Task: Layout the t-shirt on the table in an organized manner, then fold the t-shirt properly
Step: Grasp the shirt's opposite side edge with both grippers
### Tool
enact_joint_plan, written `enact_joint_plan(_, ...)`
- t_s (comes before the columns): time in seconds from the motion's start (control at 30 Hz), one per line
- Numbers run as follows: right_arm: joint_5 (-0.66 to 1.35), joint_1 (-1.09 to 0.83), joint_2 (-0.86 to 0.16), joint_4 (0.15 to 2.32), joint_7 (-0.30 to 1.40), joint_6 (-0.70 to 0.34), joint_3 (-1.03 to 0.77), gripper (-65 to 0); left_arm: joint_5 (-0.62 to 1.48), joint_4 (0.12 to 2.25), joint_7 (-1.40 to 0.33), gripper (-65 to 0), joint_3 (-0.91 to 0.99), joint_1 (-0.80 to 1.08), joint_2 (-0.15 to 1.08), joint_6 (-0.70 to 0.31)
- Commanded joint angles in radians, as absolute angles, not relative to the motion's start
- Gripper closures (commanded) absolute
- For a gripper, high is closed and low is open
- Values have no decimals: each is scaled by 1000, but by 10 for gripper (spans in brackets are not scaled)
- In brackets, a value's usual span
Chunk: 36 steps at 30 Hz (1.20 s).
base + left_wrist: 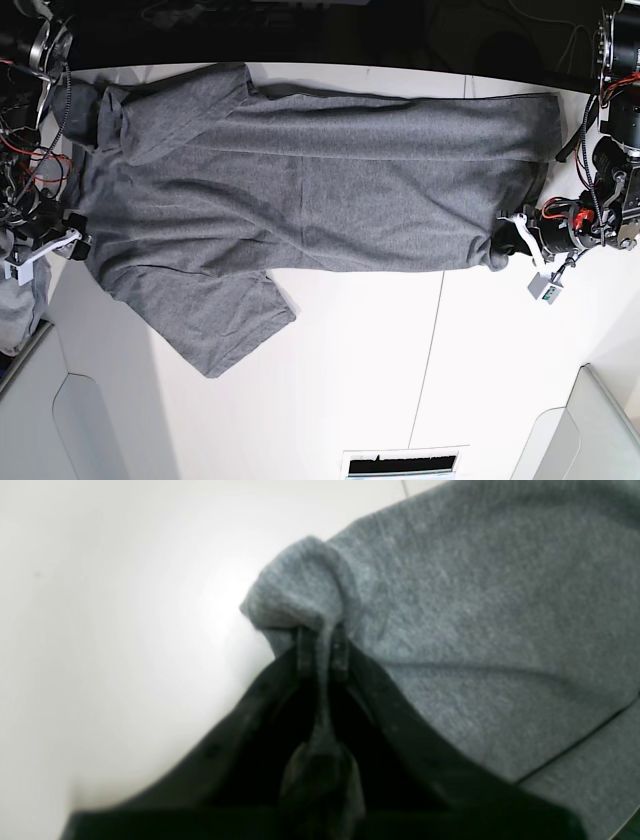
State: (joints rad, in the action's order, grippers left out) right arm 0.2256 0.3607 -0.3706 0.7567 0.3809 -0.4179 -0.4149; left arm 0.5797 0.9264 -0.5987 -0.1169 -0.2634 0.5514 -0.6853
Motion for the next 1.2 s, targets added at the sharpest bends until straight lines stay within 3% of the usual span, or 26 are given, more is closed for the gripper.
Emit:
enact_joint_plan(0.0, 228, 376, -384, 756, 385, -441, -417, -348, 595, 937, -588, 0, -112, -285, 570, -698)
enact_joint_plan(0.13, 265, 376, -376, 753, 385, -528, -416, -347, 596, 937, -588, 0, -112, -285, 570, -698)
enact_joint_plan(0.43, 285, 376, -343, 754, 389, -532, -416, -344, 624, 937, -588, 0, -112, -284, 568, -698)
enact_joint_plan(0.5, 296, 376, -344, 754, 390, -532, -416, -279, 634, 937, -588, 0, -112, -284, 568, -698)
enact_joint_plan(0.63, 296, 376, -346, 771, 388, -532, -416, -7, 650, 937, -646, 0, -112, -285, 568, -698)
enact_joint_plan(0.93, 297, 370, -351, 903, 438, -566, -416, 0, 831, 938, -762, 0, -112, -288, 609, -698)
enact_joint_plan(1.17, 428, 329, -381, 1030, 573, -572, -416, 0, 1013, 1011, -881, 0, -112, -276, 702, -698)
